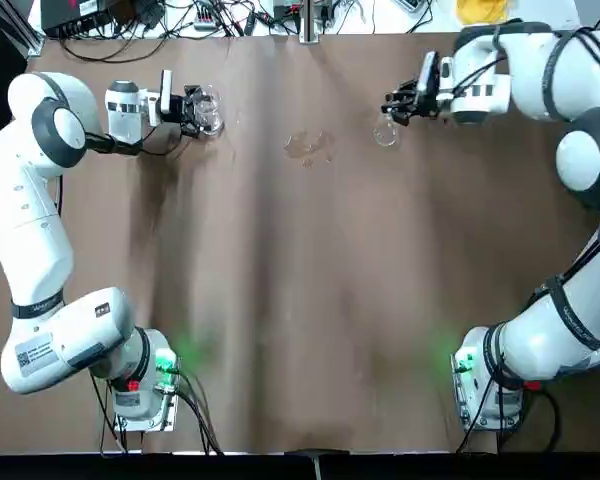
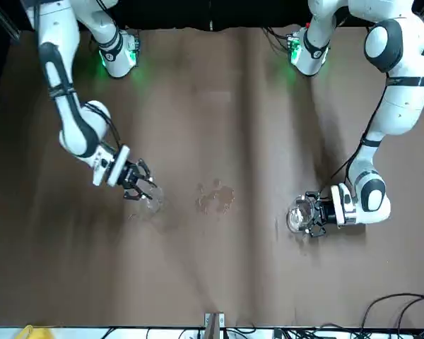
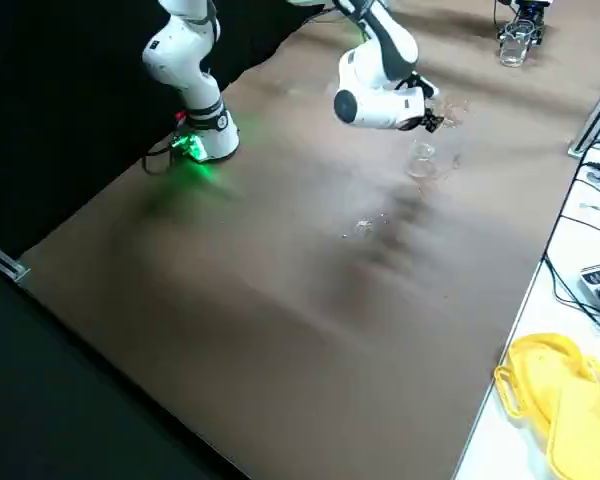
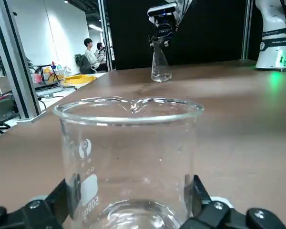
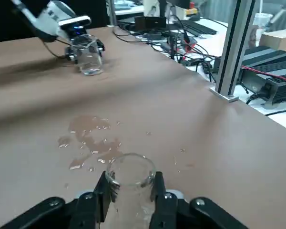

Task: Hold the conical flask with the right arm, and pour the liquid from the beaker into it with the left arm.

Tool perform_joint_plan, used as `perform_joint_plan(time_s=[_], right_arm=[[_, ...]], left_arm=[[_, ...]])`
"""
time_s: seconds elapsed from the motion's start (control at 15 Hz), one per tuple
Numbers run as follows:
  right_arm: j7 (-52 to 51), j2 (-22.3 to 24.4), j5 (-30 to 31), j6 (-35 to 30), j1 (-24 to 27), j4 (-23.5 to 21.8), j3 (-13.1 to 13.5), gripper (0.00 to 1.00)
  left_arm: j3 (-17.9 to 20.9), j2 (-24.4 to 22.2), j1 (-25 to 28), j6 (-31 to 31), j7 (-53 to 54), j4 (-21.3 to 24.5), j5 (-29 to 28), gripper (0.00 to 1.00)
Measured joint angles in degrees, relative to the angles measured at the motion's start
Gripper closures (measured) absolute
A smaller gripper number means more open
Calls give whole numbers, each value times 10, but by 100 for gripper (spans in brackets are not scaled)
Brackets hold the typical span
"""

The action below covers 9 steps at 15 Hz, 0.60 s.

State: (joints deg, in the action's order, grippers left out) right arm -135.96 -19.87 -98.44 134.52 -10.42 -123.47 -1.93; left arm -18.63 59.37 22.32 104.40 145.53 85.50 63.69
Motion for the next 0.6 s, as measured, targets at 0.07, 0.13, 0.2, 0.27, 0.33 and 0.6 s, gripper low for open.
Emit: perform_joint_plan(time_s=[0.07,0.13,0.2,0.27,0.33,0.6], right_arm=[[-1,2,30,-25,24,-3,0,61],[-2,2,61,-46,47,-4,1,61],[-3,3,94,-69,72,-3,1,61],[-4,3,130,-98,98,0,1,61],[-4,4,166,-130,127,4,1,61],[-6,-20,305,-286,272,55,3,61]], left_arm=[[0,0,0,0,0,0,0,2],[3,0,0,0,0,-1,0,0],[7,0,0,0,0,-2,0,0],[10,0,1,0,0,-3,0,0],[12,0,2,0,0,-5,0,0],[24,-3,5,-2,0,-11,0,0]])
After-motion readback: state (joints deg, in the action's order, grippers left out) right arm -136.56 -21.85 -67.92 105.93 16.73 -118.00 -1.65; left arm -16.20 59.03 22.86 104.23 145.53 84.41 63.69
